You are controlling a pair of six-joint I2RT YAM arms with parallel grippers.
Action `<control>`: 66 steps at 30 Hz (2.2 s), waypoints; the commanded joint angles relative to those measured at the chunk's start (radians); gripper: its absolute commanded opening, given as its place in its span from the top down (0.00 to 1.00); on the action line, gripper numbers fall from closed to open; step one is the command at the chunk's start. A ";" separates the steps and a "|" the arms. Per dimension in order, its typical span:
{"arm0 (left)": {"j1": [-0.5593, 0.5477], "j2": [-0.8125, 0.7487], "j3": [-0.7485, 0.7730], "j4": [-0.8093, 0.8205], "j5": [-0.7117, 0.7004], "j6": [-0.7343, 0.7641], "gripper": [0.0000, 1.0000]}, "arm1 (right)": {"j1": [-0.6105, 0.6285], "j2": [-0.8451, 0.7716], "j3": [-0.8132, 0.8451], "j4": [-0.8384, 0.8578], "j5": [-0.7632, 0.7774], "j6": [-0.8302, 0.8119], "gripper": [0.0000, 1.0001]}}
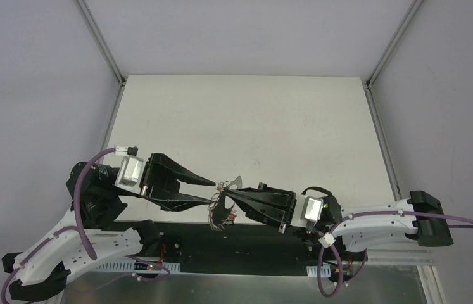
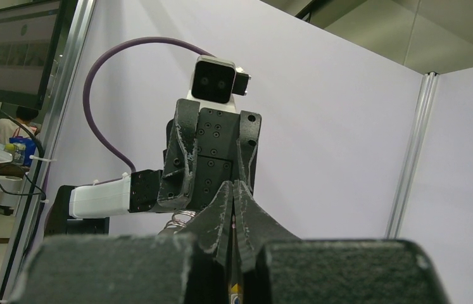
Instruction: Put the keys on the keyring
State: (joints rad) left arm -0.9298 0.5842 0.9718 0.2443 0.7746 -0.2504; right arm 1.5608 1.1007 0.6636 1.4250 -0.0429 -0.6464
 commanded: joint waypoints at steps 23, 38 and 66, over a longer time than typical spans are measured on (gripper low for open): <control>-0.003 0.042 0.022 0.025 -0.007 0.051 0.69 | -0.004 -0.021 0.040 0.098 -0.050 0.045 1.00; -0.003 0.051 0.018 0.053 0.036 0.028 1.00 | -0.005 -0.015 0.046 0.098 -0.046 0.045 1.00; -0.003 0.012 0.037 -0.134 -0.096 0.070 1.00 | -0.006 -0.261 0.076 -0.550 0.155 0.135 0.59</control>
State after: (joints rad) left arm -0.9298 0.6098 0.9722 0.1253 0.7189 -0.2142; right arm 1.5570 0.9253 0.6582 1.1828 0.0566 -0.5728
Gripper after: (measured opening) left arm 0.008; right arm 0.391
